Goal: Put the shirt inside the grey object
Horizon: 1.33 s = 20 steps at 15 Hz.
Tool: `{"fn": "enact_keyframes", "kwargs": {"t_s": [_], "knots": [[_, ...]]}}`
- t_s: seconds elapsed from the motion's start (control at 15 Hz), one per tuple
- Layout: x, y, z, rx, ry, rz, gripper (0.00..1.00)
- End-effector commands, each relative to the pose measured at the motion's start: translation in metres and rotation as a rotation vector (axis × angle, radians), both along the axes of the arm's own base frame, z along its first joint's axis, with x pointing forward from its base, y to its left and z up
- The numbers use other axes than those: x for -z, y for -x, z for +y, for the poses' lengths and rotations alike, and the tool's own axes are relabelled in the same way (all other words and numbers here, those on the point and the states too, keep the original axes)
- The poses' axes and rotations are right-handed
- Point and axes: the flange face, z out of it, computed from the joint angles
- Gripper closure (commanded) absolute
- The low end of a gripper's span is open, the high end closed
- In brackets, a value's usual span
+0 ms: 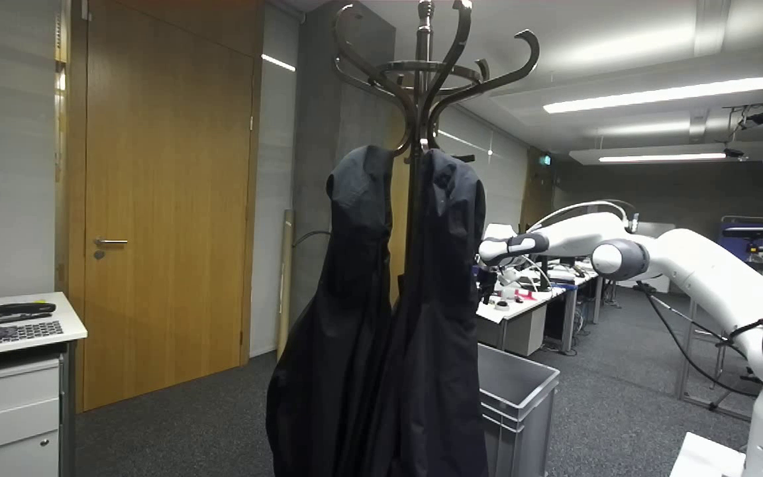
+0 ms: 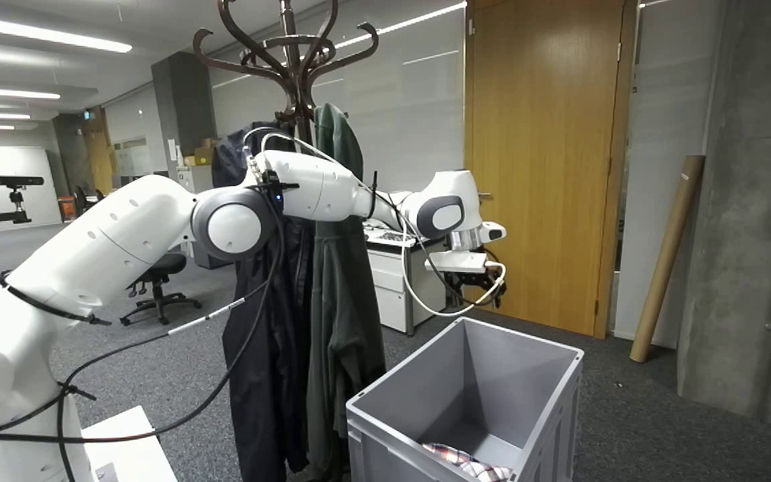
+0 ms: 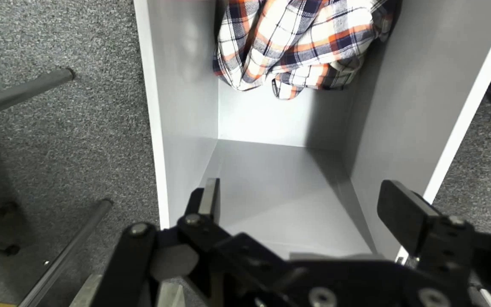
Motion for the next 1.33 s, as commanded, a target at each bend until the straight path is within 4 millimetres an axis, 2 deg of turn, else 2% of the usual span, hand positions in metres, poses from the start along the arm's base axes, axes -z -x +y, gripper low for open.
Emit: {"fn": "enact_keyframes", "kwargs": {"t_s": [0.0,0.27,0.6,1.27], "knots": [[-0.036,0.012,-0.006,0.004,-0.021,-0.085,0.0],[-0.073,0.019,-0.01,0.024,-0.022,-0.16,0.0],[-0.117,0.039,-0.011,0.062,-0.036,-0.178,0.0],[-0.16,0.093,-0.013,0.091,-0.075,-0.076,0.0]]}}
